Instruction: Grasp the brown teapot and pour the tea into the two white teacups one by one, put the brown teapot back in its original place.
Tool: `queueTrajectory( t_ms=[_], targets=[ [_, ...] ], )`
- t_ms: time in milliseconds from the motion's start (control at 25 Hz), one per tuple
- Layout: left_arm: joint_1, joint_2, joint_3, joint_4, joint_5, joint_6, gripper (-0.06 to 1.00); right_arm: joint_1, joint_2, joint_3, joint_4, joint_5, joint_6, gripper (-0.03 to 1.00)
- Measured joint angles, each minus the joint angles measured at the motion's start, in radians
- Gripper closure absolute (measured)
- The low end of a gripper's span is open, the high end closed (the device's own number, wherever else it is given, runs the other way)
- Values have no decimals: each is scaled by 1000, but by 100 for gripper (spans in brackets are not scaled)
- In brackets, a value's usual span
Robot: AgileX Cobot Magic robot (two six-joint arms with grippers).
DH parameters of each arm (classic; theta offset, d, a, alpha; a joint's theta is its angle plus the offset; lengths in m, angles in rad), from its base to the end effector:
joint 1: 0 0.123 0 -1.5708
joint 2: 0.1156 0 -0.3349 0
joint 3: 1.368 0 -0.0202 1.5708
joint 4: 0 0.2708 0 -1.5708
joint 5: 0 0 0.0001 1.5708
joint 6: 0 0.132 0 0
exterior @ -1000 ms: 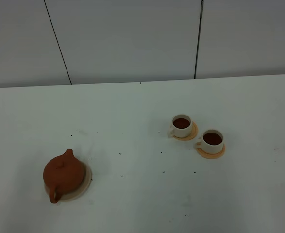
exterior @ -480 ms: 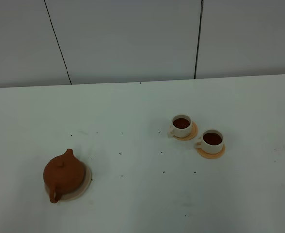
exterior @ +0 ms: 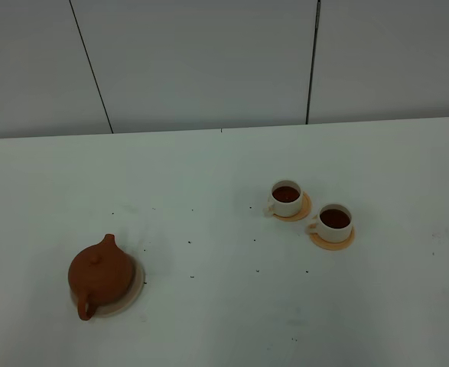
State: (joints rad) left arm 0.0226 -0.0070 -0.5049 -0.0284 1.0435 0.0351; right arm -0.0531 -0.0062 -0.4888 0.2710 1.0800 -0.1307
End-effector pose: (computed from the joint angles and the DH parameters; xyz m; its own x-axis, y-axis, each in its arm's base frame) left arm -0.0015 -0.0033 0.2719 -0.4296 0.0111 -0.9030 0.0085 0.9999 0.0082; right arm -0.0026 0.0314 0.2658 -0.4630 0.0241 -0.8860 -0.1575 0.9815 0.1090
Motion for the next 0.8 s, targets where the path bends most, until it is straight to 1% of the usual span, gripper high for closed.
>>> queueTrajectory(
  t_ms=[800],
  targets=[
    [0,0,0,3,0,0,36,0,0,0,0,0,0,73]
  ],
)
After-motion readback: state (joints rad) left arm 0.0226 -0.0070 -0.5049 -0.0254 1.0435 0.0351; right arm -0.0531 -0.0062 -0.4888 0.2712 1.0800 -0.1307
